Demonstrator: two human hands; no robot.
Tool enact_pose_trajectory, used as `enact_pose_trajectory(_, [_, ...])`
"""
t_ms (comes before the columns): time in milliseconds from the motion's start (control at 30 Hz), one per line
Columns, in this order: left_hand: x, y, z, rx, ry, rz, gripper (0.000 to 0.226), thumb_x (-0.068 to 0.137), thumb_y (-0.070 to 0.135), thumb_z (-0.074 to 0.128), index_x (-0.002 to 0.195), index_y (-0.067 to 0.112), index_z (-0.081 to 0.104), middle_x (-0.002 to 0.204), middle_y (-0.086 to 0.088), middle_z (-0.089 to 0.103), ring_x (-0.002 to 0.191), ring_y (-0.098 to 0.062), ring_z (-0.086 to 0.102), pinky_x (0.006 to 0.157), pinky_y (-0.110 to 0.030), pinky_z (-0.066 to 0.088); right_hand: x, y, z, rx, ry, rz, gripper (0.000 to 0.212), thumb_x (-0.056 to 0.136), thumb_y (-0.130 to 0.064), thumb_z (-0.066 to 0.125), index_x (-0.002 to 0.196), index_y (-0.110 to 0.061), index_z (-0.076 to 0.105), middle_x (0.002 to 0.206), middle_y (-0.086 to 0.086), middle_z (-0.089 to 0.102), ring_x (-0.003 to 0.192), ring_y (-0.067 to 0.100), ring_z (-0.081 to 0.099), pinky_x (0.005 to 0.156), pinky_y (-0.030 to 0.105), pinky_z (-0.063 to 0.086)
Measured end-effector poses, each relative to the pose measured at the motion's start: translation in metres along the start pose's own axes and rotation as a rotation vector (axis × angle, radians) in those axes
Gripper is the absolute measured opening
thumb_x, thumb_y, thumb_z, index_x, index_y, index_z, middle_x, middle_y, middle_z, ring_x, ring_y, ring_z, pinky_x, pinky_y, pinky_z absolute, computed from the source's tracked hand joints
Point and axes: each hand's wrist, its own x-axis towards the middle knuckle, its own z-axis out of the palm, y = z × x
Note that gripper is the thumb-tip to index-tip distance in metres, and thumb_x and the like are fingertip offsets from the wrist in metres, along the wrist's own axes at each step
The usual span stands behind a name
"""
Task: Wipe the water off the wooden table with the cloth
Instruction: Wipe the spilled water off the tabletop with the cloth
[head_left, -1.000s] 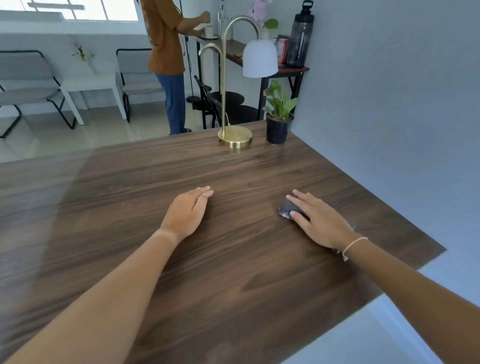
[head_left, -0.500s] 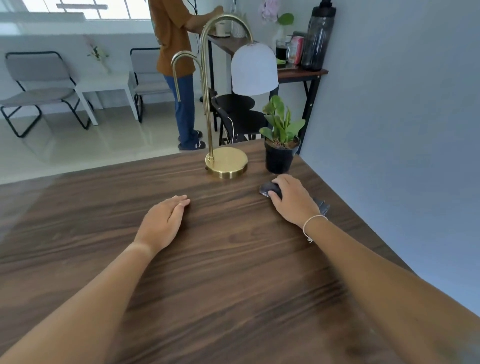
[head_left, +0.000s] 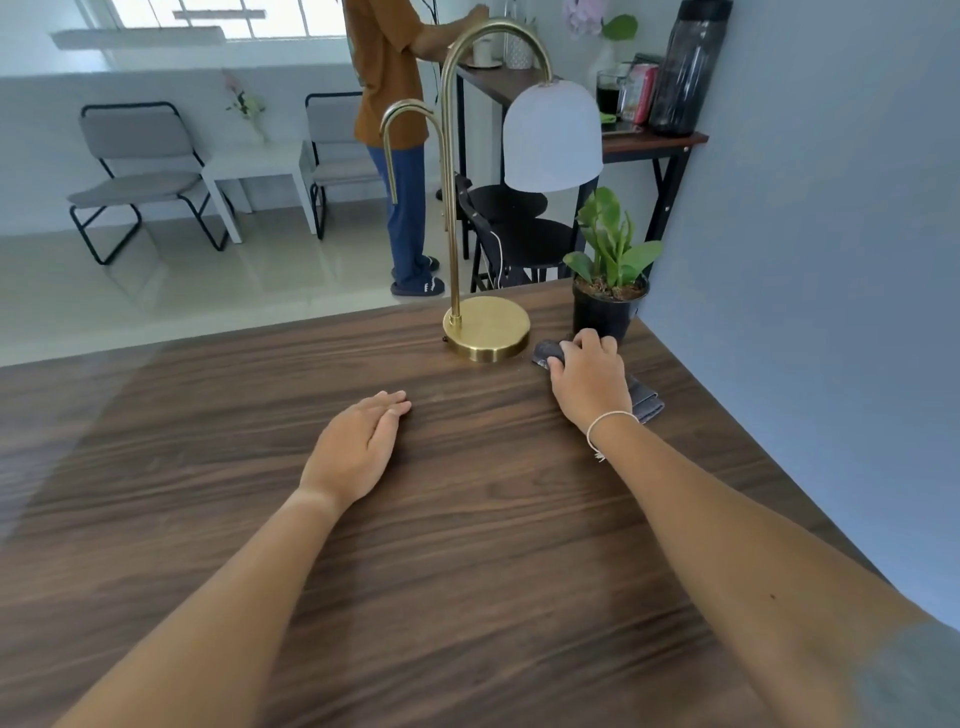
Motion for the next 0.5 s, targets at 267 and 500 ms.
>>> enact_pose_trajectory(267, [-0.004,-0.002,0.0,0.021,-0.021,0.007,0.052,0.087,0.035,0.026,0.121,0.015,0.06,0.137,0.001,0.053,0.134,-0.011,0.037,0.108,-0.02,0.02,-0.02,-0.008,-0.002,0.077,-0.125,-0.223,0.038,0.093,-0.021,0.044,0.125,-0.004,0.055,0.127,0.012,0.05,0.113,0.032,0.041,0.099,0.042,0.039])
enact_pose_trajectory(500, [-0.022,-0.009,-0.005,0.037,-0.01,0.007,0.054,0.086,0.036,0.024,0.122,0.015,0.059,0.138,0.002,0.051,0.134,-0.01,0.036,0.11,-0.021,0.021,-0.002,-0.012,0.002,0.079,-0.082,-0.062,0.038,0.094,-0.02,0.042,0.124,-0.003,0.056,0.128,0.014,0.048,0.113,0.033,0.04,0.097,0.041,0.038])
